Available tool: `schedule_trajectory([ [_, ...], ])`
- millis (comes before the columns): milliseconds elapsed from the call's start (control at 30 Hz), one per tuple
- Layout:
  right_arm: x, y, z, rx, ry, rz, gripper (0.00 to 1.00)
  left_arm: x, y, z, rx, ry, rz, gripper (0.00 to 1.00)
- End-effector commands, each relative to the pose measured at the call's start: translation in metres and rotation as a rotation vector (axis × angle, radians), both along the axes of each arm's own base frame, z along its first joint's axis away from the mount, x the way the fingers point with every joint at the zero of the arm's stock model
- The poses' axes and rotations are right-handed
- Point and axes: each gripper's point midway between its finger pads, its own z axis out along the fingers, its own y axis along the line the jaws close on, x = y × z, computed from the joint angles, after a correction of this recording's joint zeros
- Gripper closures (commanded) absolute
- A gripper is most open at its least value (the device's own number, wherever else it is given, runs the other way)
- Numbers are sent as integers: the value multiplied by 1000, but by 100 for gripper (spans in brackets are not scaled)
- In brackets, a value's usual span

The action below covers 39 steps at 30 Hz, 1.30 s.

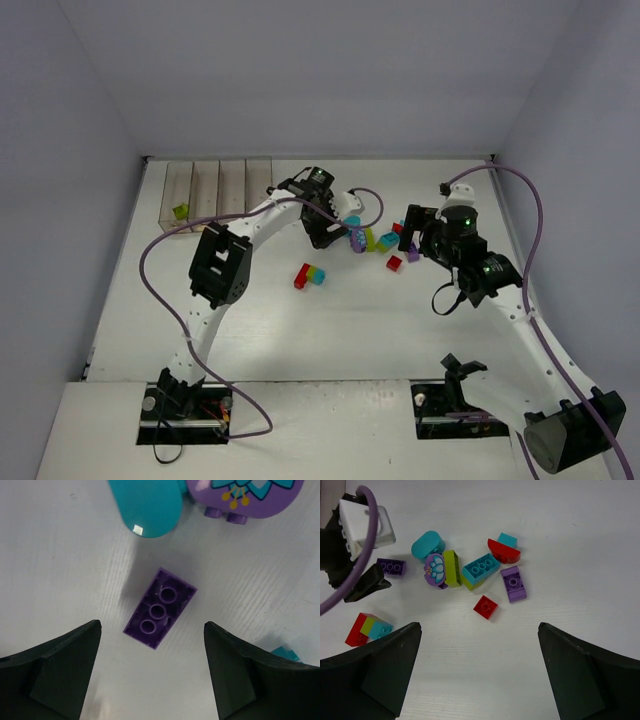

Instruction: Sort the legos into containers by color

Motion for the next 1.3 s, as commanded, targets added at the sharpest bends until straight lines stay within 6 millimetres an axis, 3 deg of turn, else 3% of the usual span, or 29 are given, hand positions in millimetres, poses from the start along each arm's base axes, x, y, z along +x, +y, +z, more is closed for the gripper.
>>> schedule_trajectory([
  [0,3,3,11,19,-52,11,0,2,-8,24,0,-63,-64,23],
  [200,4,3,6,15,-34,10,0,12,-7,10,22,-87,-17,27],
  [267,5,3,6,15,-33,10,0,17,-6,9,30,-104,2,36],
  [300,5,3,5,12,-32,9,0,18,-5,8,29,-103,8,47],
  [400,5,2,4,4,-31,10,0,18,-6,12,16,-106,26,66],
  [533,6,1,5,-2,-31,10,0,21,-5,29,-12,-134,54,88],
  [700,8,-3,4,-16,-32,-16,0,36,20,86,-90,-221,266,98],
  [767,9,-4,1,-22,-23,-23,0,49,46,116,-135,-278,393,98],
  [833,11,-3,-5,-24,-4,-24,0,61,90,136,-148,-310,596,98],
  [933,13,-2,-9,-23,10,-23,0,66,141,147,-168,-299,819,98],
  [967,14,-2,-10,-23,15,-26,0,69,171,157,-183,-306,897,98],
  [1033,16,0,-13,-24,25,-24,0,68,200,156,-198,-292,1009,97],
  [1067,17,0,-14,-25,30,-24,0,69,225,158,-196,-300,1063,97],
  [1200,22,2,-22,-29,56,-27,0,72,279,141,-142,-275,1170,97],
  [1267,23,4,-23,-25,61,-18,0,78,296,130,-125,-259,1203,96],
])
